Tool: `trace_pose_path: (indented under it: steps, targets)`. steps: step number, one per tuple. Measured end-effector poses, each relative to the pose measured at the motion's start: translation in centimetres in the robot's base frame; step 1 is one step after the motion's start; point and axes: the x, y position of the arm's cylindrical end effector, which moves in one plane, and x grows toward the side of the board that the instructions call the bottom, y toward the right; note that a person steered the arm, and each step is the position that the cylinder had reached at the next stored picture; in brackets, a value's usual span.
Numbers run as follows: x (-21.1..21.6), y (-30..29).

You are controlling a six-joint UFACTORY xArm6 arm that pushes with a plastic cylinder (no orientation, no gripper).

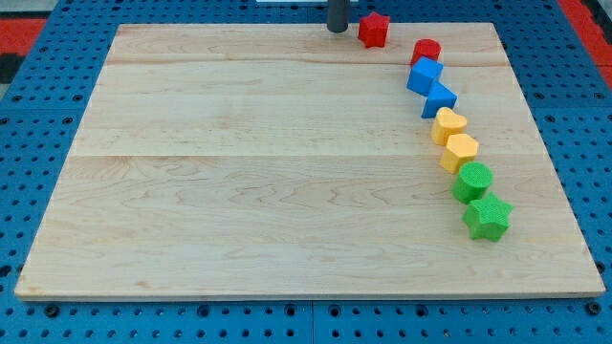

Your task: Push the red star right a bit

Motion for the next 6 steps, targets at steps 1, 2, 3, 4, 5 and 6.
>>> trace_pose_path:
  steps: [1, 2, 3, 4, 5, 6]
  targets:
    - [0.1, 1.6]
    - [0.1, 2.8]
    - [0.1, 3.4]
    - [0.1, 4.5]
    - [0.1, 5.6]
    - [0.2, 5.8]
